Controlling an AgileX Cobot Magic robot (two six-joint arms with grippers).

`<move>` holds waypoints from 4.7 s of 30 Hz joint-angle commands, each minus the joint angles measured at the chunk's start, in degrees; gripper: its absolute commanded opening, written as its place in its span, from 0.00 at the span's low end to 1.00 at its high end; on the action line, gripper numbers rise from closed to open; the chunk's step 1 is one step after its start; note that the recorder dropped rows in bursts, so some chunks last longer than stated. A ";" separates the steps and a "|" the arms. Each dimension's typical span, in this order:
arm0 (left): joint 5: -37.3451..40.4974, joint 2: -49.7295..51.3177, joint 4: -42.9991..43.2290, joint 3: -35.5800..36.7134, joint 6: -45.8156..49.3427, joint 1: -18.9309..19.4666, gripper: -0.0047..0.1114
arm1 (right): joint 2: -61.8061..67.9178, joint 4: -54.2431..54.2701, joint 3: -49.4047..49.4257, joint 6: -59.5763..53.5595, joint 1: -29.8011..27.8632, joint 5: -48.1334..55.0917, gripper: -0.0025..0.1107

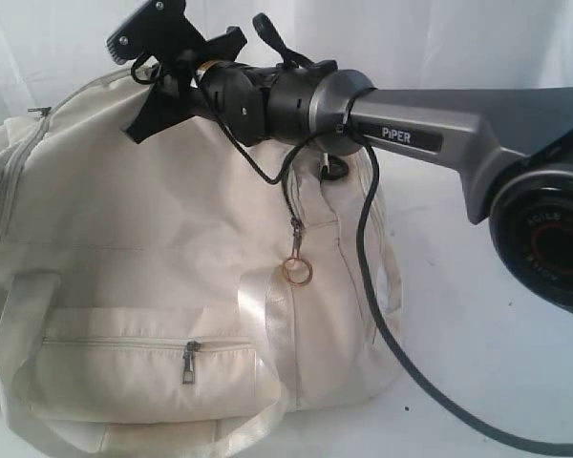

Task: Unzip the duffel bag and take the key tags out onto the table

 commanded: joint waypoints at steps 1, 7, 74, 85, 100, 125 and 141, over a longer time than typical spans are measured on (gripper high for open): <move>-1.26 6.45 0.35 -4.91 7.54 -0.02 0.56 | -0.67 0.23 -0.26 -0.02 -0.14 -1.26 0.02; -1.68 14.54 0.64 -8.90 28.16 -0.02 0.55 | -0.67 0.23 -0.26 -0.02 -0.14 -1.36 0.02; -10.55 25.82 4.08 -19.95 34.03 -0.02 0.04 | -0.67 0.23 -0.26 -0.02 -0.14 -1.96 0.02; -14.60 16.71 4.08 -15.32 18.65 -0.02 0.04 | -0.67 0.23 -0.26 -0.30 -0.14 -1.96 0.02; -10.23 7.47 4.08 -4.99 17.89 -0.02 0.04 | -0.67 0.23 -0.26 -0.22 -0.14 -1.96 0.02; -13.15 -8.30 4.08 12.54 12.97 -0.02 0.04 | -0.67 0.23 -0.26 -0.25 -0.14 -3.17 0.02; -6.76 -16.27 4.08 24.54 13.08 -0.02 0.04 | -0.67 0.23 -0.26 -0.25 -0.14 -9.88 0.02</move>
